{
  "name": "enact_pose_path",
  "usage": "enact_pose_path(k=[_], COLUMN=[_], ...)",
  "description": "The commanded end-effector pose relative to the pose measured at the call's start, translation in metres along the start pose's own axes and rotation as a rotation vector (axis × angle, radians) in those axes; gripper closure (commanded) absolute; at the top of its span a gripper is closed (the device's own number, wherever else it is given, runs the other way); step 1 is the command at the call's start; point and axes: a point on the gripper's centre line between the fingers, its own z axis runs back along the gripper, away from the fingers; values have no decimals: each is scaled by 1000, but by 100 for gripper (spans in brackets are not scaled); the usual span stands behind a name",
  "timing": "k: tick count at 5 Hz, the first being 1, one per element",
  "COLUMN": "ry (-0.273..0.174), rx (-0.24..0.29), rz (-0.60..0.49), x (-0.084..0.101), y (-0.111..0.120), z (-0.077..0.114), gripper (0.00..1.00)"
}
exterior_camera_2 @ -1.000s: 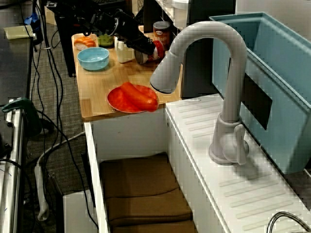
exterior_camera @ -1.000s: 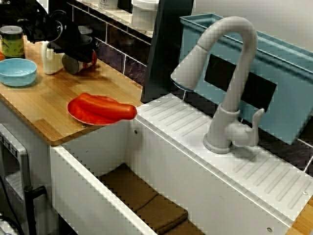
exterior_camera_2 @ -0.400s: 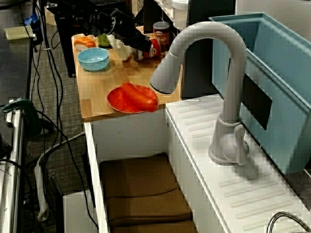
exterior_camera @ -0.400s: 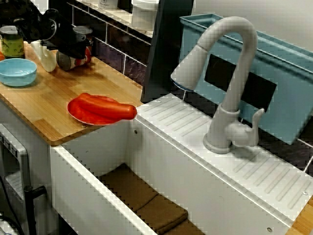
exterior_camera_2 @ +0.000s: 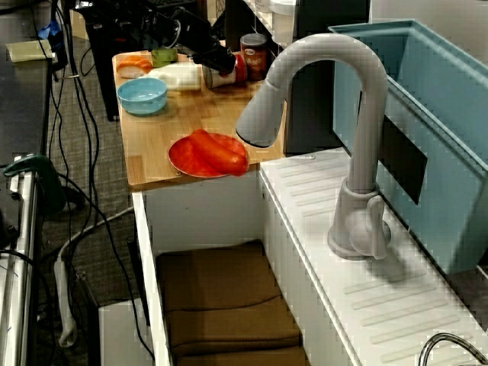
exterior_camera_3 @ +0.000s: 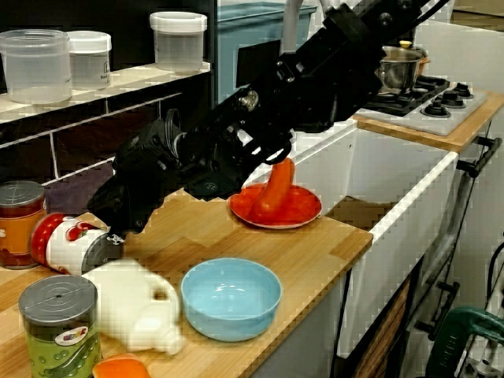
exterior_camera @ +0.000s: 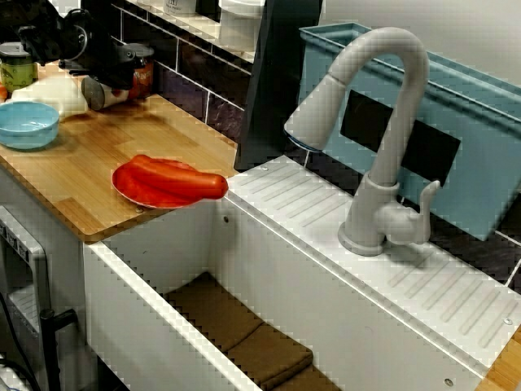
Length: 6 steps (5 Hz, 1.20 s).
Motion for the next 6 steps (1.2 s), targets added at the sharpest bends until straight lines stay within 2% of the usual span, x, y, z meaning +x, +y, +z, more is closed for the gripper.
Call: enact_pose_path(k=[1,3,4,5,6], ry=[-39,-37,-26,-9,13], rx=[-2,-10,-23,-35,-62], rz=[-6,-13,-27,-49,-70], x=[14,16,16,15,15], y=[4,3,2,0,-2], z=[10,14,17,23,26], gripper=[100,100,38,0,0])
